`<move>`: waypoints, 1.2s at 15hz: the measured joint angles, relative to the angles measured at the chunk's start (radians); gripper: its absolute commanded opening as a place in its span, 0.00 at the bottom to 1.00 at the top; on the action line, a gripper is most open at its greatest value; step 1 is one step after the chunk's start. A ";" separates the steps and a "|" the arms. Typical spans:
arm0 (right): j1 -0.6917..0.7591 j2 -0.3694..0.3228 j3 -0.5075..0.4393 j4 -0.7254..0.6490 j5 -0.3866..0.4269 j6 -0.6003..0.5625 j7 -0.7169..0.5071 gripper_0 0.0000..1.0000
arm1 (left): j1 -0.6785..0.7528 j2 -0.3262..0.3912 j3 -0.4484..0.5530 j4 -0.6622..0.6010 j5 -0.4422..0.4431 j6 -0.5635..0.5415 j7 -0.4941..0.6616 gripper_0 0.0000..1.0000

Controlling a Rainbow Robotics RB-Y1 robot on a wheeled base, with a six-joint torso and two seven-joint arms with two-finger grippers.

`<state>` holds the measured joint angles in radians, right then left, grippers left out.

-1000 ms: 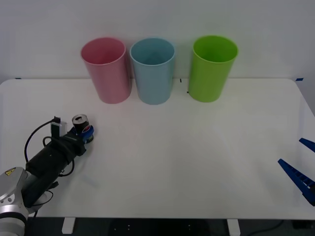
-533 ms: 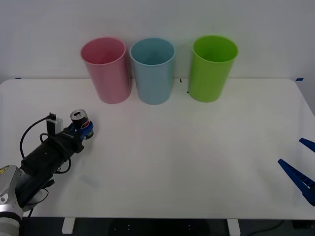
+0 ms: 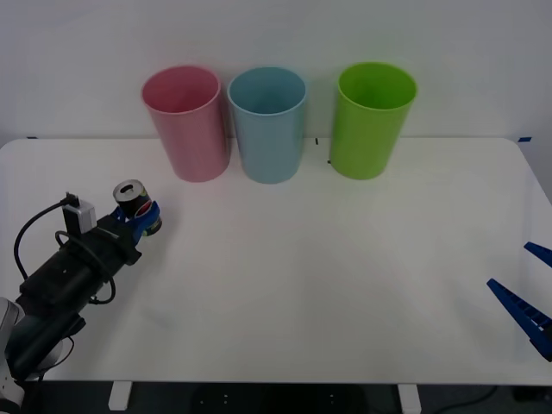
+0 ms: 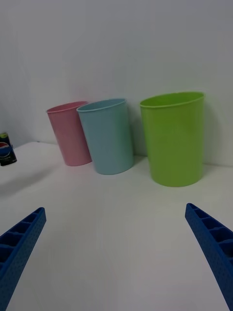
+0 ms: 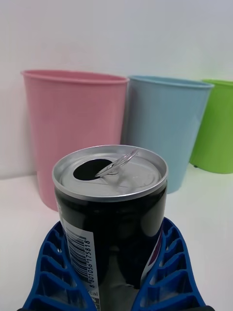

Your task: Grasp the object on the table and drop it into the matching bin: aluminum can to the light blue bin, PET bottle to the pink bin.

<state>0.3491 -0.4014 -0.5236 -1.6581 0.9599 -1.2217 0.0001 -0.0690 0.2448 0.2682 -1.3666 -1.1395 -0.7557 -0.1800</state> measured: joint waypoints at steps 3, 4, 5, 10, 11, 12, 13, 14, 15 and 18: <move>0.000 0.000 0.000 0.000 0.000 0.000 0.000 1.00 | 0.037 0.000 -0.021 -0.112 0.016 0.000 0.020 0.00; 0.000 0.000 0.000 0.000 0.000 0.000 0.000 1.00 | 0.045 0.000 -0.025 -0.148 0.017 -0.001 0.027 0.00; 0.000 0.000 0.000 0.000 0.000 0.000 0.000 1.00 | 0.049 0.001 -0.028 -0.177 0.017 -0.002 0.037 0.00; 0.000 0.000 0.000 0.000 0.000 0.000 0.000 1.00 | 0.040 -0.001 -0.049 -0.312 -0.027 0.005 0.225 0.00; 0.000 0.000 0.000 0.000 0.000 0.000 0.000 1.00 | 0.026 -0.001 -0.057 -0.328 -0.043 0.010 0.269 0.00; 0.000 0.000 0.000 0.000 0.000 0.000 0.000 1.00 | 0.006 -0.001 -0.067 -0.338 -0.058 0.016 0.311 0.00; 0.000 0.000 0.000 0.000 0.000 0.000 0.000 1.00 | -0.019 -0.001 -0.079 -0.345 -0.072 0.025 0.353 0.00; 0.000 0.000 0.000 0.000 0.000 0.000 0.000 1.00 | -0.044 -0.001 -0.090 -0.348 -0.087 0.036 0.390 0.00; 0.000 0.000 0.000 0.000 0.000 0.000 0.000 1.00 | -0.071 -0.001 -0.104 -0.348 -0.103 0.052 0.424 0.00; 0.000 0.000 0.000 0.000 0.000 0.000 0.000 1.00 | -0.162 -0.001 -0.164 -0.348 -0.151 0.135 0.515 0.00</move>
<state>0.3490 -0.4014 -0.5236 -1.6581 0.9599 -1.2217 0.0000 -0.2312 0.2439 0.1045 -1.7149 -1.2907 -0.6205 0.3349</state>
